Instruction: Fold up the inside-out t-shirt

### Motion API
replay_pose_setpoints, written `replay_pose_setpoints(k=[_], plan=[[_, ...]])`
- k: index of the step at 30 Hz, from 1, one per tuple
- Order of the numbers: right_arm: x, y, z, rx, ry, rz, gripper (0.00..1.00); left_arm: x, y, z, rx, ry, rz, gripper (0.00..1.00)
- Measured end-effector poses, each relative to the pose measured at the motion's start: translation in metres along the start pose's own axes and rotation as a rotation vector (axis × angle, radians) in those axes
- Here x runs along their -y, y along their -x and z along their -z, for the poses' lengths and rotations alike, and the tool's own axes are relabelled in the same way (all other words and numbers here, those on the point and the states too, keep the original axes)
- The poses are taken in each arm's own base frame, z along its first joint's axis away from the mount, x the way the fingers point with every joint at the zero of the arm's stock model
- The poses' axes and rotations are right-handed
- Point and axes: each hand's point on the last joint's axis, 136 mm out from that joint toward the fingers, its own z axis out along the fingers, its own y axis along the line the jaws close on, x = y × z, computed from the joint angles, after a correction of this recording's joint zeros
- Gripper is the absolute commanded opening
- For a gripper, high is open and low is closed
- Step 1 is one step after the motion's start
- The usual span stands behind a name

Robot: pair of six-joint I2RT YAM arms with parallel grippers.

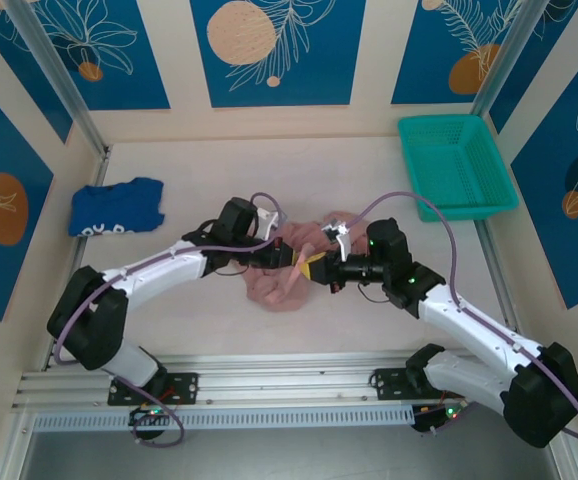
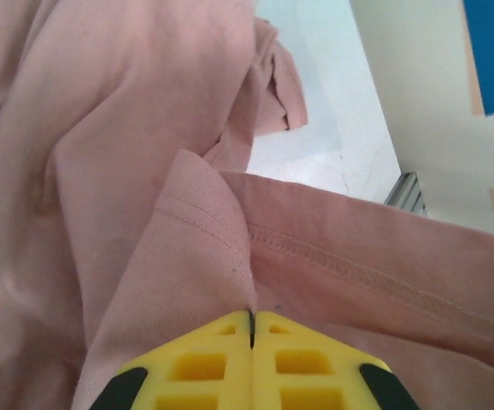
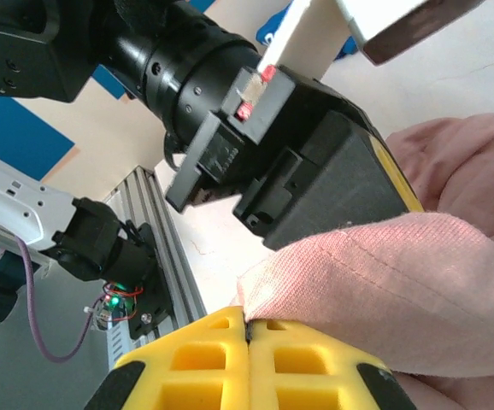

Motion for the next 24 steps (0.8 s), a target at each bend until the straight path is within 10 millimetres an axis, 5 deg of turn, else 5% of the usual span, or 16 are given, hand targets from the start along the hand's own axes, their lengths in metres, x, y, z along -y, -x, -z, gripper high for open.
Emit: replay_pose_setpoints(k=[4,11,18,24], plan=[[-0.002,-0.012,0.002,-0.039,-0.010,0.002,0.17,0.016,0.012,0.035,0.104,-0.023,-0.081,0.00],[-0.014,-0.031,0.003,-0.108,0.018,0.015,0.36,0.072,0.040,0.113,0.374,-0.088,-0.399,0.00],[-0.025,-0.008,0.015,-0.064,0.011,0.051,0.44,0.079,0.035,0.122,0.404,-0.084,-0.559,0.00],[-0.027,0.033,0.026,0.022,-0.068,0.153,0.68,0.077,0.032,0.117,0.380,-0.096,-0.571,0.00]])
